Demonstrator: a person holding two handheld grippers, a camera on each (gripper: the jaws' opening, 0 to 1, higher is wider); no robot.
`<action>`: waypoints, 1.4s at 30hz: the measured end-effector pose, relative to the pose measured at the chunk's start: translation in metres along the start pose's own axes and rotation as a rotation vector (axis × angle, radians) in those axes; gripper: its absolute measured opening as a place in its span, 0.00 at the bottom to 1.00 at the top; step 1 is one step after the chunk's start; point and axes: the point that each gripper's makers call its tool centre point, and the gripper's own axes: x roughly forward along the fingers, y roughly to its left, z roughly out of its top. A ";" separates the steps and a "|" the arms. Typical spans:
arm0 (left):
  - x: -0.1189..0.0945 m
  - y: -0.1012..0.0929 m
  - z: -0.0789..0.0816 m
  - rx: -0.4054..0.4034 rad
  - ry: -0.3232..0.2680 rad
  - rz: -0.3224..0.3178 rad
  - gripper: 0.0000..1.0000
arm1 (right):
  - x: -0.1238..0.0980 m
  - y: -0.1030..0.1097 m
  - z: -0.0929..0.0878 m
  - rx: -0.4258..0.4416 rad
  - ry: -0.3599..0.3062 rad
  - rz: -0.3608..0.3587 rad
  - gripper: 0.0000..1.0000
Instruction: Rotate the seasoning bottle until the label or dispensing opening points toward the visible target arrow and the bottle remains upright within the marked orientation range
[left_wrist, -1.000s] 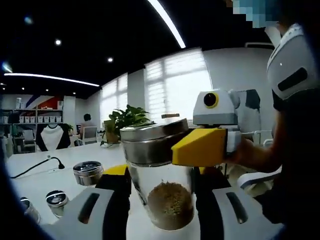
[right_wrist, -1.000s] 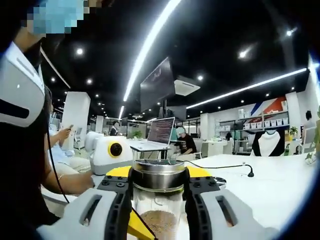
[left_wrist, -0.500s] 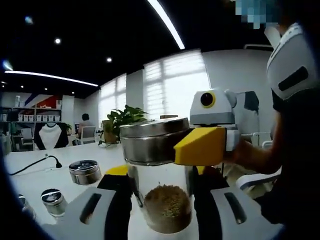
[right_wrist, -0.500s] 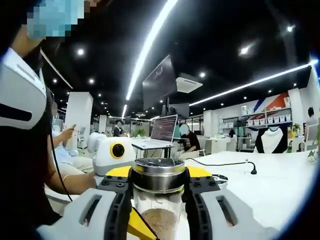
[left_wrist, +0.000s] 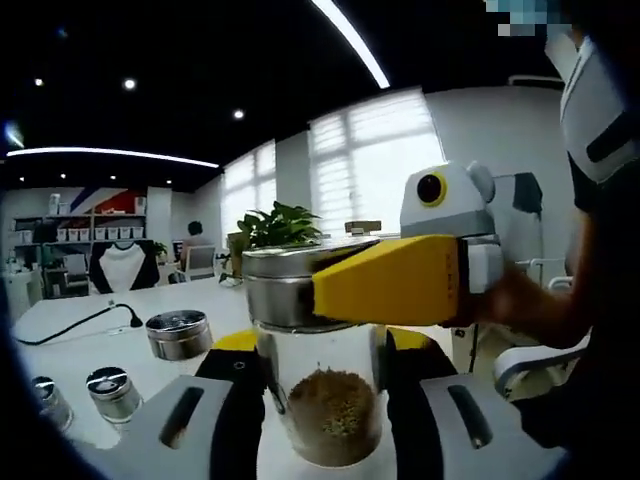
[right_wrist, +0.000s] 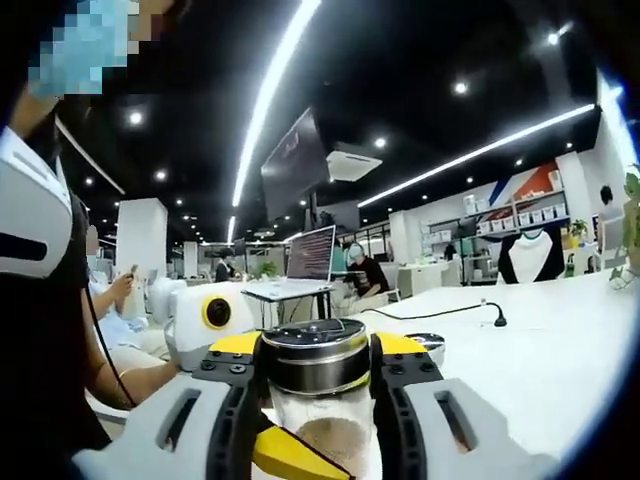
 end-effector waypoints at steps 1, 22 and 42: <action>0.001 0.003 -0.001 0.009 0.006 0.029 0.48 | 0.000 -0.002 -0.001 0.001 0.003 -0.005 0.40; 0.003 0.027 -0.007 0.040 0.053 0.278 0.47 | -0.002 -0.025 -0.005 -0.072 0.020 -0.280 0.37; -0.009 0.041 0.002 0.095 0.019 0.488 0.47 | -0.003 -0.024 -0.009 -0.022 0.011 -0.359 0.35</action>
